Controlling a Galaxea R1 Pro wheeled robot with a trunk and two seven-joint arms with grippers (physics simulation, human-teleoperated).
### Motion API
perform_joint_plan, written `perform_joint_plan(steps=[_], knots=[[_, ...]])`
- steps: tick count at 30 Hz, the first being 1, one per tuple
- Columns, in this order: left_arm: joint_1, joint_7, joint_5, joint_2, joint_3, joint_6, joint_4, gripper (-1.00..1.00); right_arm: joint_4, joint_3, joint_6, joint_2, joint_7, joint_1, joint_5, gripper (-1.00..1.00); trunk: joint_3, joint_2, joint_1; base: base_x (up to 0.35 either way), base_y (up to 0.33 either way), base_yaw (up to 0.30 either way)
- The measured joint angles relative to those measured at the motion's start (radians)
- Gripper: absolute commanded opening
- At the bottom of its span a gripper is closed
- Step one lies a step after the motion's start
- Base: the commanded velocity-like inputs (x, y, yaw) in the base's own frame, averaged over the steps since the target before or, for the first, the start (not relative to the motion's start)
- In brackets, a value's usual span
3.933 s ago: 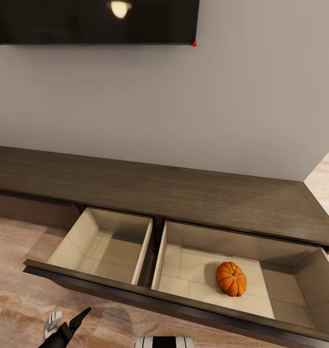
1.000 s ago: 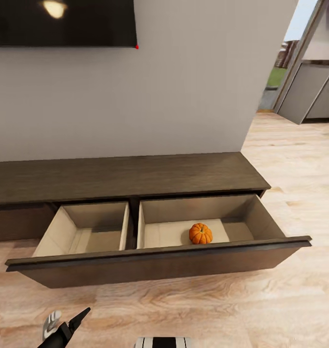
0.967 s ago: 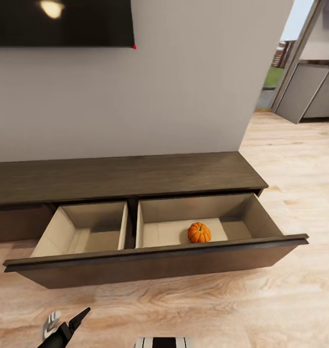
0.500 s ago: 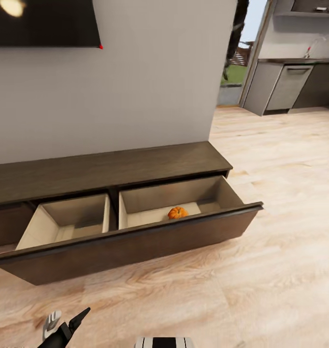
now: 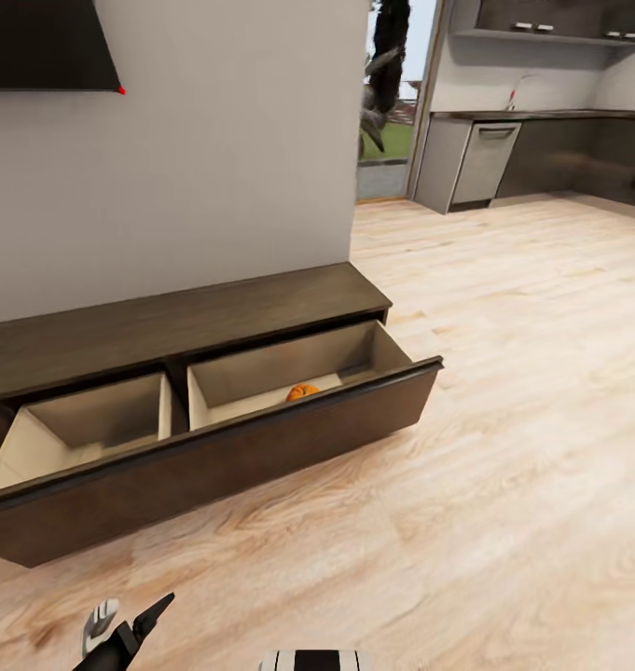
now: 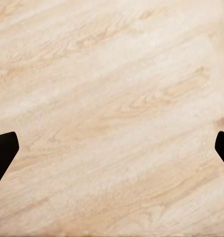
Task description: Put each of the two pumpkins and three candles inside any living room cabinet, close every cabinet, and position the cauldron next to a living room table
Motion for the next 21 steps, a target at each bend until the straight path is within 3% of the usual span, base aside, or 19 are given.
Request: perform_joint_plan(steps=[11, 21], knots=[[0.0, 0.001, 0.0, 0.0, 0.0, 0.0, 0.0, 1.0, 0.009, 0.001, -0.001, 0.0, -0.012, 0.0, 0.0, 1.0, 0.0, 0.0, 0.0, -0.002, -0.003, -0.3], [0.0, 0.004, -0.001, 0.0, -0.001, 0.0, 0.0, 1.0, 0.009, 0.001, -0.001, 0.0, -0.011, 0.0, 0.0, 1.0, 0.0, 0.0, 0.0, -0.137, -0.219, -0.3]])
